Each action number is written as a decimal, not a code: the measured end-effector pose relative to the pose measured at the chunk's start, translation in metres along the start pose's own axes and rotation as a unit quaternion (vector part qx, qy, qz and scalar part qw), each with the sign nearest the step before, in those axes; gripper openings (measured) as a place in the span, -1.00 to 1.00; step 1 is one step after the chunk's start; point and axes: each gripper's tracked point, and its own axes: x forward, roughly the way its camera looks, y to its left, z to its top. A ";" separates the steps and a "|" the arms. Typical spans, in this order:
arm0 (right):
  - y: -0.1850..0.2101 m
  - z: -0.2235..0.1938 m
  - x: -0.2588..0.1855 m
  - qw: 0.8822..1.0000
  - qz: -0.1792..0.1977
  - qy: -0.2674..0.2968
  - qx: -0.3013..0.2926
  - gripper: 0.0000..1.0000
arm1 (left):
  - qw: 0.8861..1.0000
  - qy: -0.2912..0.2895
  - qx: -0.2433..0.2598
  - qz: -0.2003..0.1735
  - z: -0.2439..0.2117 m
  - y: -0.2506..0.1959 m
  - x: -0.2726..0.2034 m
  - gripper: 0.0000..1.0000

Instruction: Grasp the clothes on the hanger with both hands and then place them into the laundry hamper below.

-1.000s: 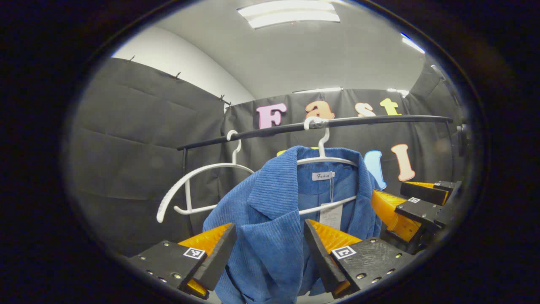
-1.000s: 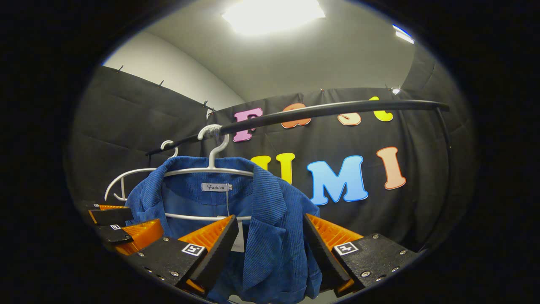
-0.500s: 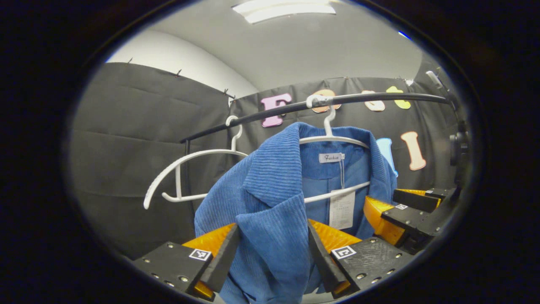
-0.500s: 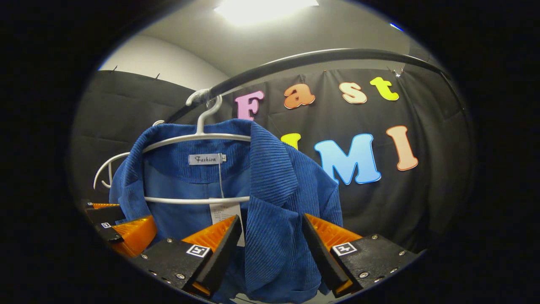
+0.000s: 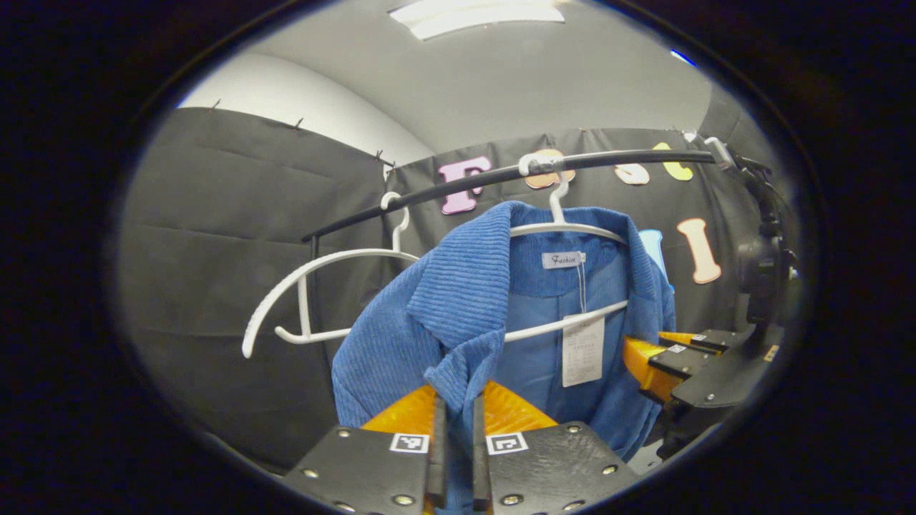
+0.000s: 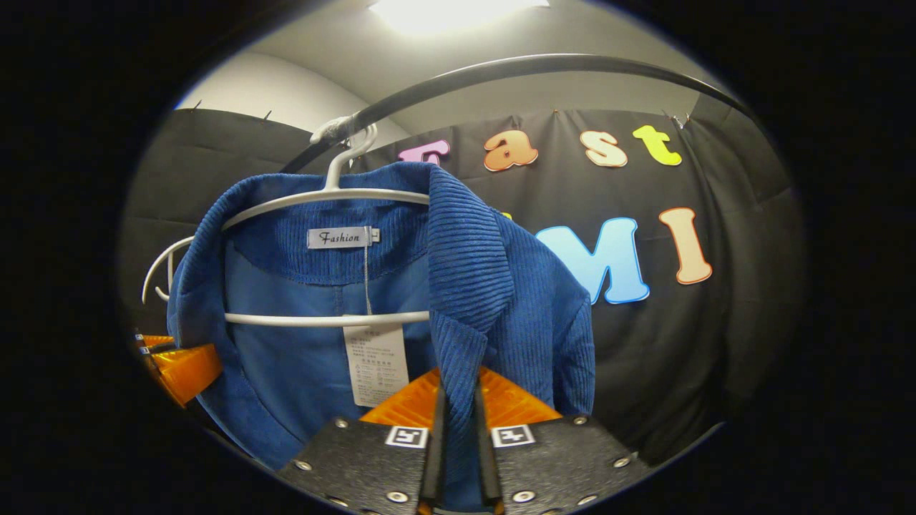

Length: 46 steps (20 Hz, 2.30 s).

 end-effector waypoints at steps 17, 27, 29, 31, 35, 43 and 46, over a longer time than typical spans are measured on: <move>-0.071 0.120 -0.031 0.984 -0.087 -0.154 -0.021 -1.00 | 0.996 -0.086 0.038 -0.003 0.087 0.052 -0.042 -0.99; -0.104 0.144 -0.016 0.972 -0.104 -0.190 -0.086 -1.00 | 0.992 -0.112 0.051 -0.003 0.122 0.103 -0.031 -0.99; -0.113 0.142 -0.010 0.971 -0.114 -0.188 -0.092 -1.00 | 0.991 -0.118 0.063 0.005 0.129 0.118 -0.025 -1.00; -0.117 0.138 -0.001 0.972 -0.110 -0.185 -0.091 -1.00 | 0.991 -0.115 0.061 0.005 0.129 0.124 -0.014 -1.00; -0.119 0.133 0.002 0.970 -0.112 -0.190 -0.100 -1.00 | 0.989 -0.121 0.079 0.000 0.125 0.129 0.001 -1.00; -0.120 0.129 0.027 0.963 -0.130 -0.201 -0.122 -1.00 | 0.987 -0.123 0.105 -0.007 0.114 0.140 0.045 -1.00; -0.122 0.115 0.039 0.967 -0.137 -0.181 -0.116 -1.00 | 0.988 -0.110 0.103 -0.023 0.099 0.133 0.058 -1.00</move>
